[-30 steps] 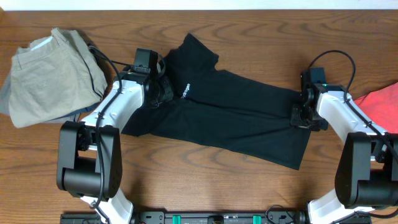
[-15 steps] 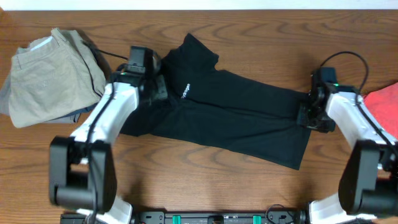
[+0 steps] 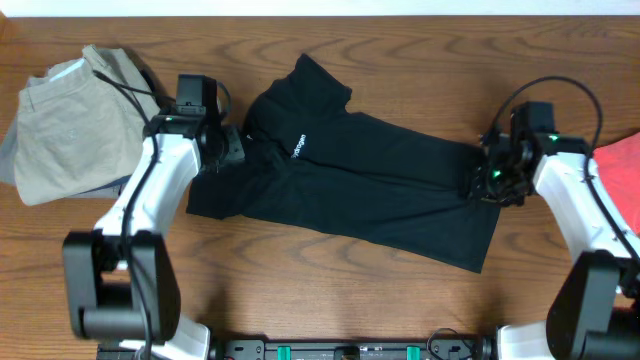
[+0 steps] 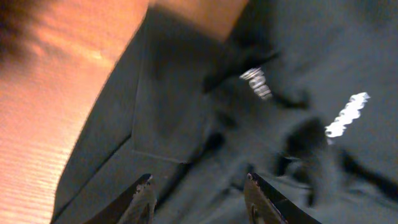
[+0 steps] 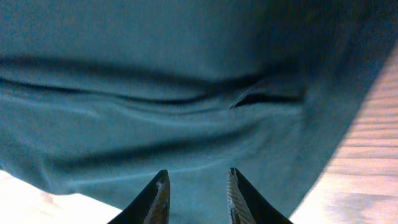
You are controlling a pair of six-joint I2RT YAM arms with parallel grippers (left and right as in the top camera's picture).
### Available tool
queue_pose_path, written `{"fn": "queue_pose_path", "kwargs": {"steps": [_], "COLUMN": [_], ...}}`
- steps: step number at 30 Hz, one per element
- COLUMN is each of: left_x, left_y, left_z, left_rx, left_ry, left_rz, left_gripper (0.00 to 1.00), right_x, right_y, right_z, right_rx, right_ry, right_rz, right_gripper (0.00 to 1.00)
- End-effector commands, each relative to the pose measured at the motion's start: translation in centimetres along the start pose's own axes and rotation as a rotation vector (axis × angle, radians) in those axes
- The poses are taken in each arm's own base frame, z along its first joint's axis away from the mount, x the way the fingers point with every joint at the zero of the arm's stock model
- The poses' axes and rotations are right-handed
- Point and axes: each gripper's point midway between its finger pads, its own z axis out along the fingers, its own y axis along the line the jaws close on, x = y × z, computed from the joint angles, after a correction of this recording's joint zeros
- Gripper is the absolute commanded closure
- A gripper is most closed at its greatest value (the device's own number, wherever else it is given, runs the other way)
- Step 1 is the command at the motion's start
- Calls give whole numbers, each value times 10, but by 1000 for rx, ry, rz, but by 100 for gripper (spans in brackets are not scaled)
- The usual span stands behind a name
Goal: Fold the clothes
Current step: 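Drag the shirt's top edge down with both grippers, folding it over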
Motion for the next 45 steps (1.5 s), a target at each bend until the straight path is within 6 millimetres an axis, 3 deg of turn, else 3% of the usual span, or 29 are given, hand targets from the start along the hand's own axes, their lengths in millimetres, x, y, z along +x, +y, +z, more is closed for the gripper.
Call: {"fn": "queue_pose_path", "kwargs": {"steps": [1, 5, 12, 19, 24, 28, 34, 37, 41, 45], "left_x": [19, 36, 76, 132, 151, 134, 64, 30, 11, 19], "left_y": [15, 21, 32, 23, 21, 17, 18, 21, 19, 24], "left_z": [23, 35, 36, 26, 19, 11, -24, -36, -28, -2], "left_rx": [-50, -77, -134, -78, -72, -41, -64, -91, -88, -112], "left_ry": [92, 171, 330, 552, 627, 559, 222, 50, -23, 38], "left_rz": [-32, -47, -121, -213, -224, -155, -58, -39, -35, -36], "left_gripper": [52, 52, 51, 47, 47, 47, 46, 41, 41, 41], "right_x": [17, 28, 41, 11, -18, -19, -16, -18, -13, 5], "right_y": [3, -7, -53, -110, -123, -100, -61, -36, 8, 16], "right_z": [19, 32, 39, 26, 21, 22, 6, -6, -11, 5], "right_rx": [-22, 7, 213, 401, 395, 261, 67, -51, -209, -160], "right_ry": [76, 127, 163, 11, -111, -84, -48, -71, -59, 8], "right_rz": [-16, 10, 120, 220, 254, 213, 178, 163, 7, -46], "right_gripper": [71, 71, 70, 66, 64, 57, 53, 52, 49, 49]}}
